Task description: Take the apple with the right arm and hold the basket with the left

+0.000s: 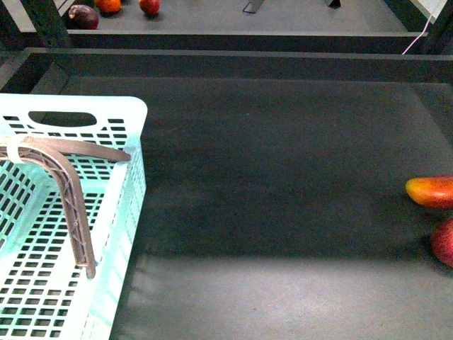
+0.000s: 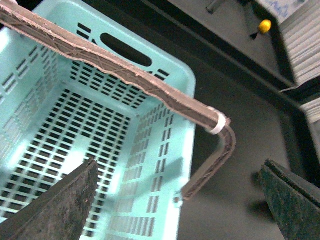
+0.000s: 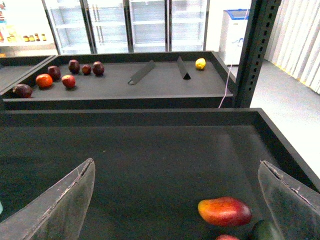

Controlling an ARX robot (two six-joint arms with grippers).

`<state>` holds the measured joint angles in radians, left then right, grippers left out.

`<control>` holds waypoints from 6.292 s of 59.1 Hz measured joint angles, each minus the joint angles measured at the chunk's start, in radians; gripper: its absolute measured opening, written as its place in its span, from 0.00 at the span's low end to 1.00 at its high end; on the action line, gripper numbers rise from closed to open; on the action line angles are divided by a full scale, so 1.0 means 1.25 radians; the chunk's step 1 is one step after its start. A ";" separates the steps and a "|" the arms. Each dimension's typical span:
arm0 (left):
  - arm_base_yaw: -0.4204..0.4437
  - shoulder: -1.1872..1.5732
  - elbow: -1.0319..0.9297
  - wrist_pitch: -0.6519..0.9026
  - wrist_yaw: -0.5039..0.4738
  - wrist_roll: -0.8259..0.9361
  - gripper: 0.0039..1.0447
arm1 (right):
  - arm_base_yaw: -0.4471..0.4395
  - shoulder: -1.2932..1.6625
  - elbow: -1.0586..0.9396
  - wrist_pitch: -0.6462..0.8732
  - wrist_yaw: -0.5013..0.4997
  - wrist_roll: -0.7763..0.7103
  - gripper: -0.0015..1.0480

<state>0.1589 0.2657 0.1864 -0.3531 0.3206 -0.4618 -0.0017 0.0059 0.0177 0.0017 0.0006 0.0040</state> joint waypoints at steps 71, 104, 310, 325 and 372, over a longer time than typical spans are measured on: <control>-0.038 0.967 0.219 0.533 -0.125 -0.572 0.42 | 0.000 0.000 0.000 0.000 0.000 0.000 0.91; -0.063 0.877 0.241 0.471 -0.110 -0.608 0.06 | 0.000 0.000 0.000 0.000 0.000 0.000 0.91; -0.672 0.926 0.578 0.365 -0.146 -0.487 0.06 | -0.240 1.925 0.674 0.407 0.035 -0.018 0.91; -0.672 0.926 0.578 0.365 -0.146 -0.487 0.06 | -0.233 1.942 0.694 0.402 0.026 0.002 0.75; -0.672 0.926 0.578 0.365 -0.146 -0.487 0.06 | -0.315 1.350 0.342 0.337 -0.146 -0.049 0.71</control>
<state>-0.6811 1.4231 0.9089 0.1028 0.1383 -1.0702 -0.3954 1.6932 0.4454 0.4229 -0.1825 -0.0566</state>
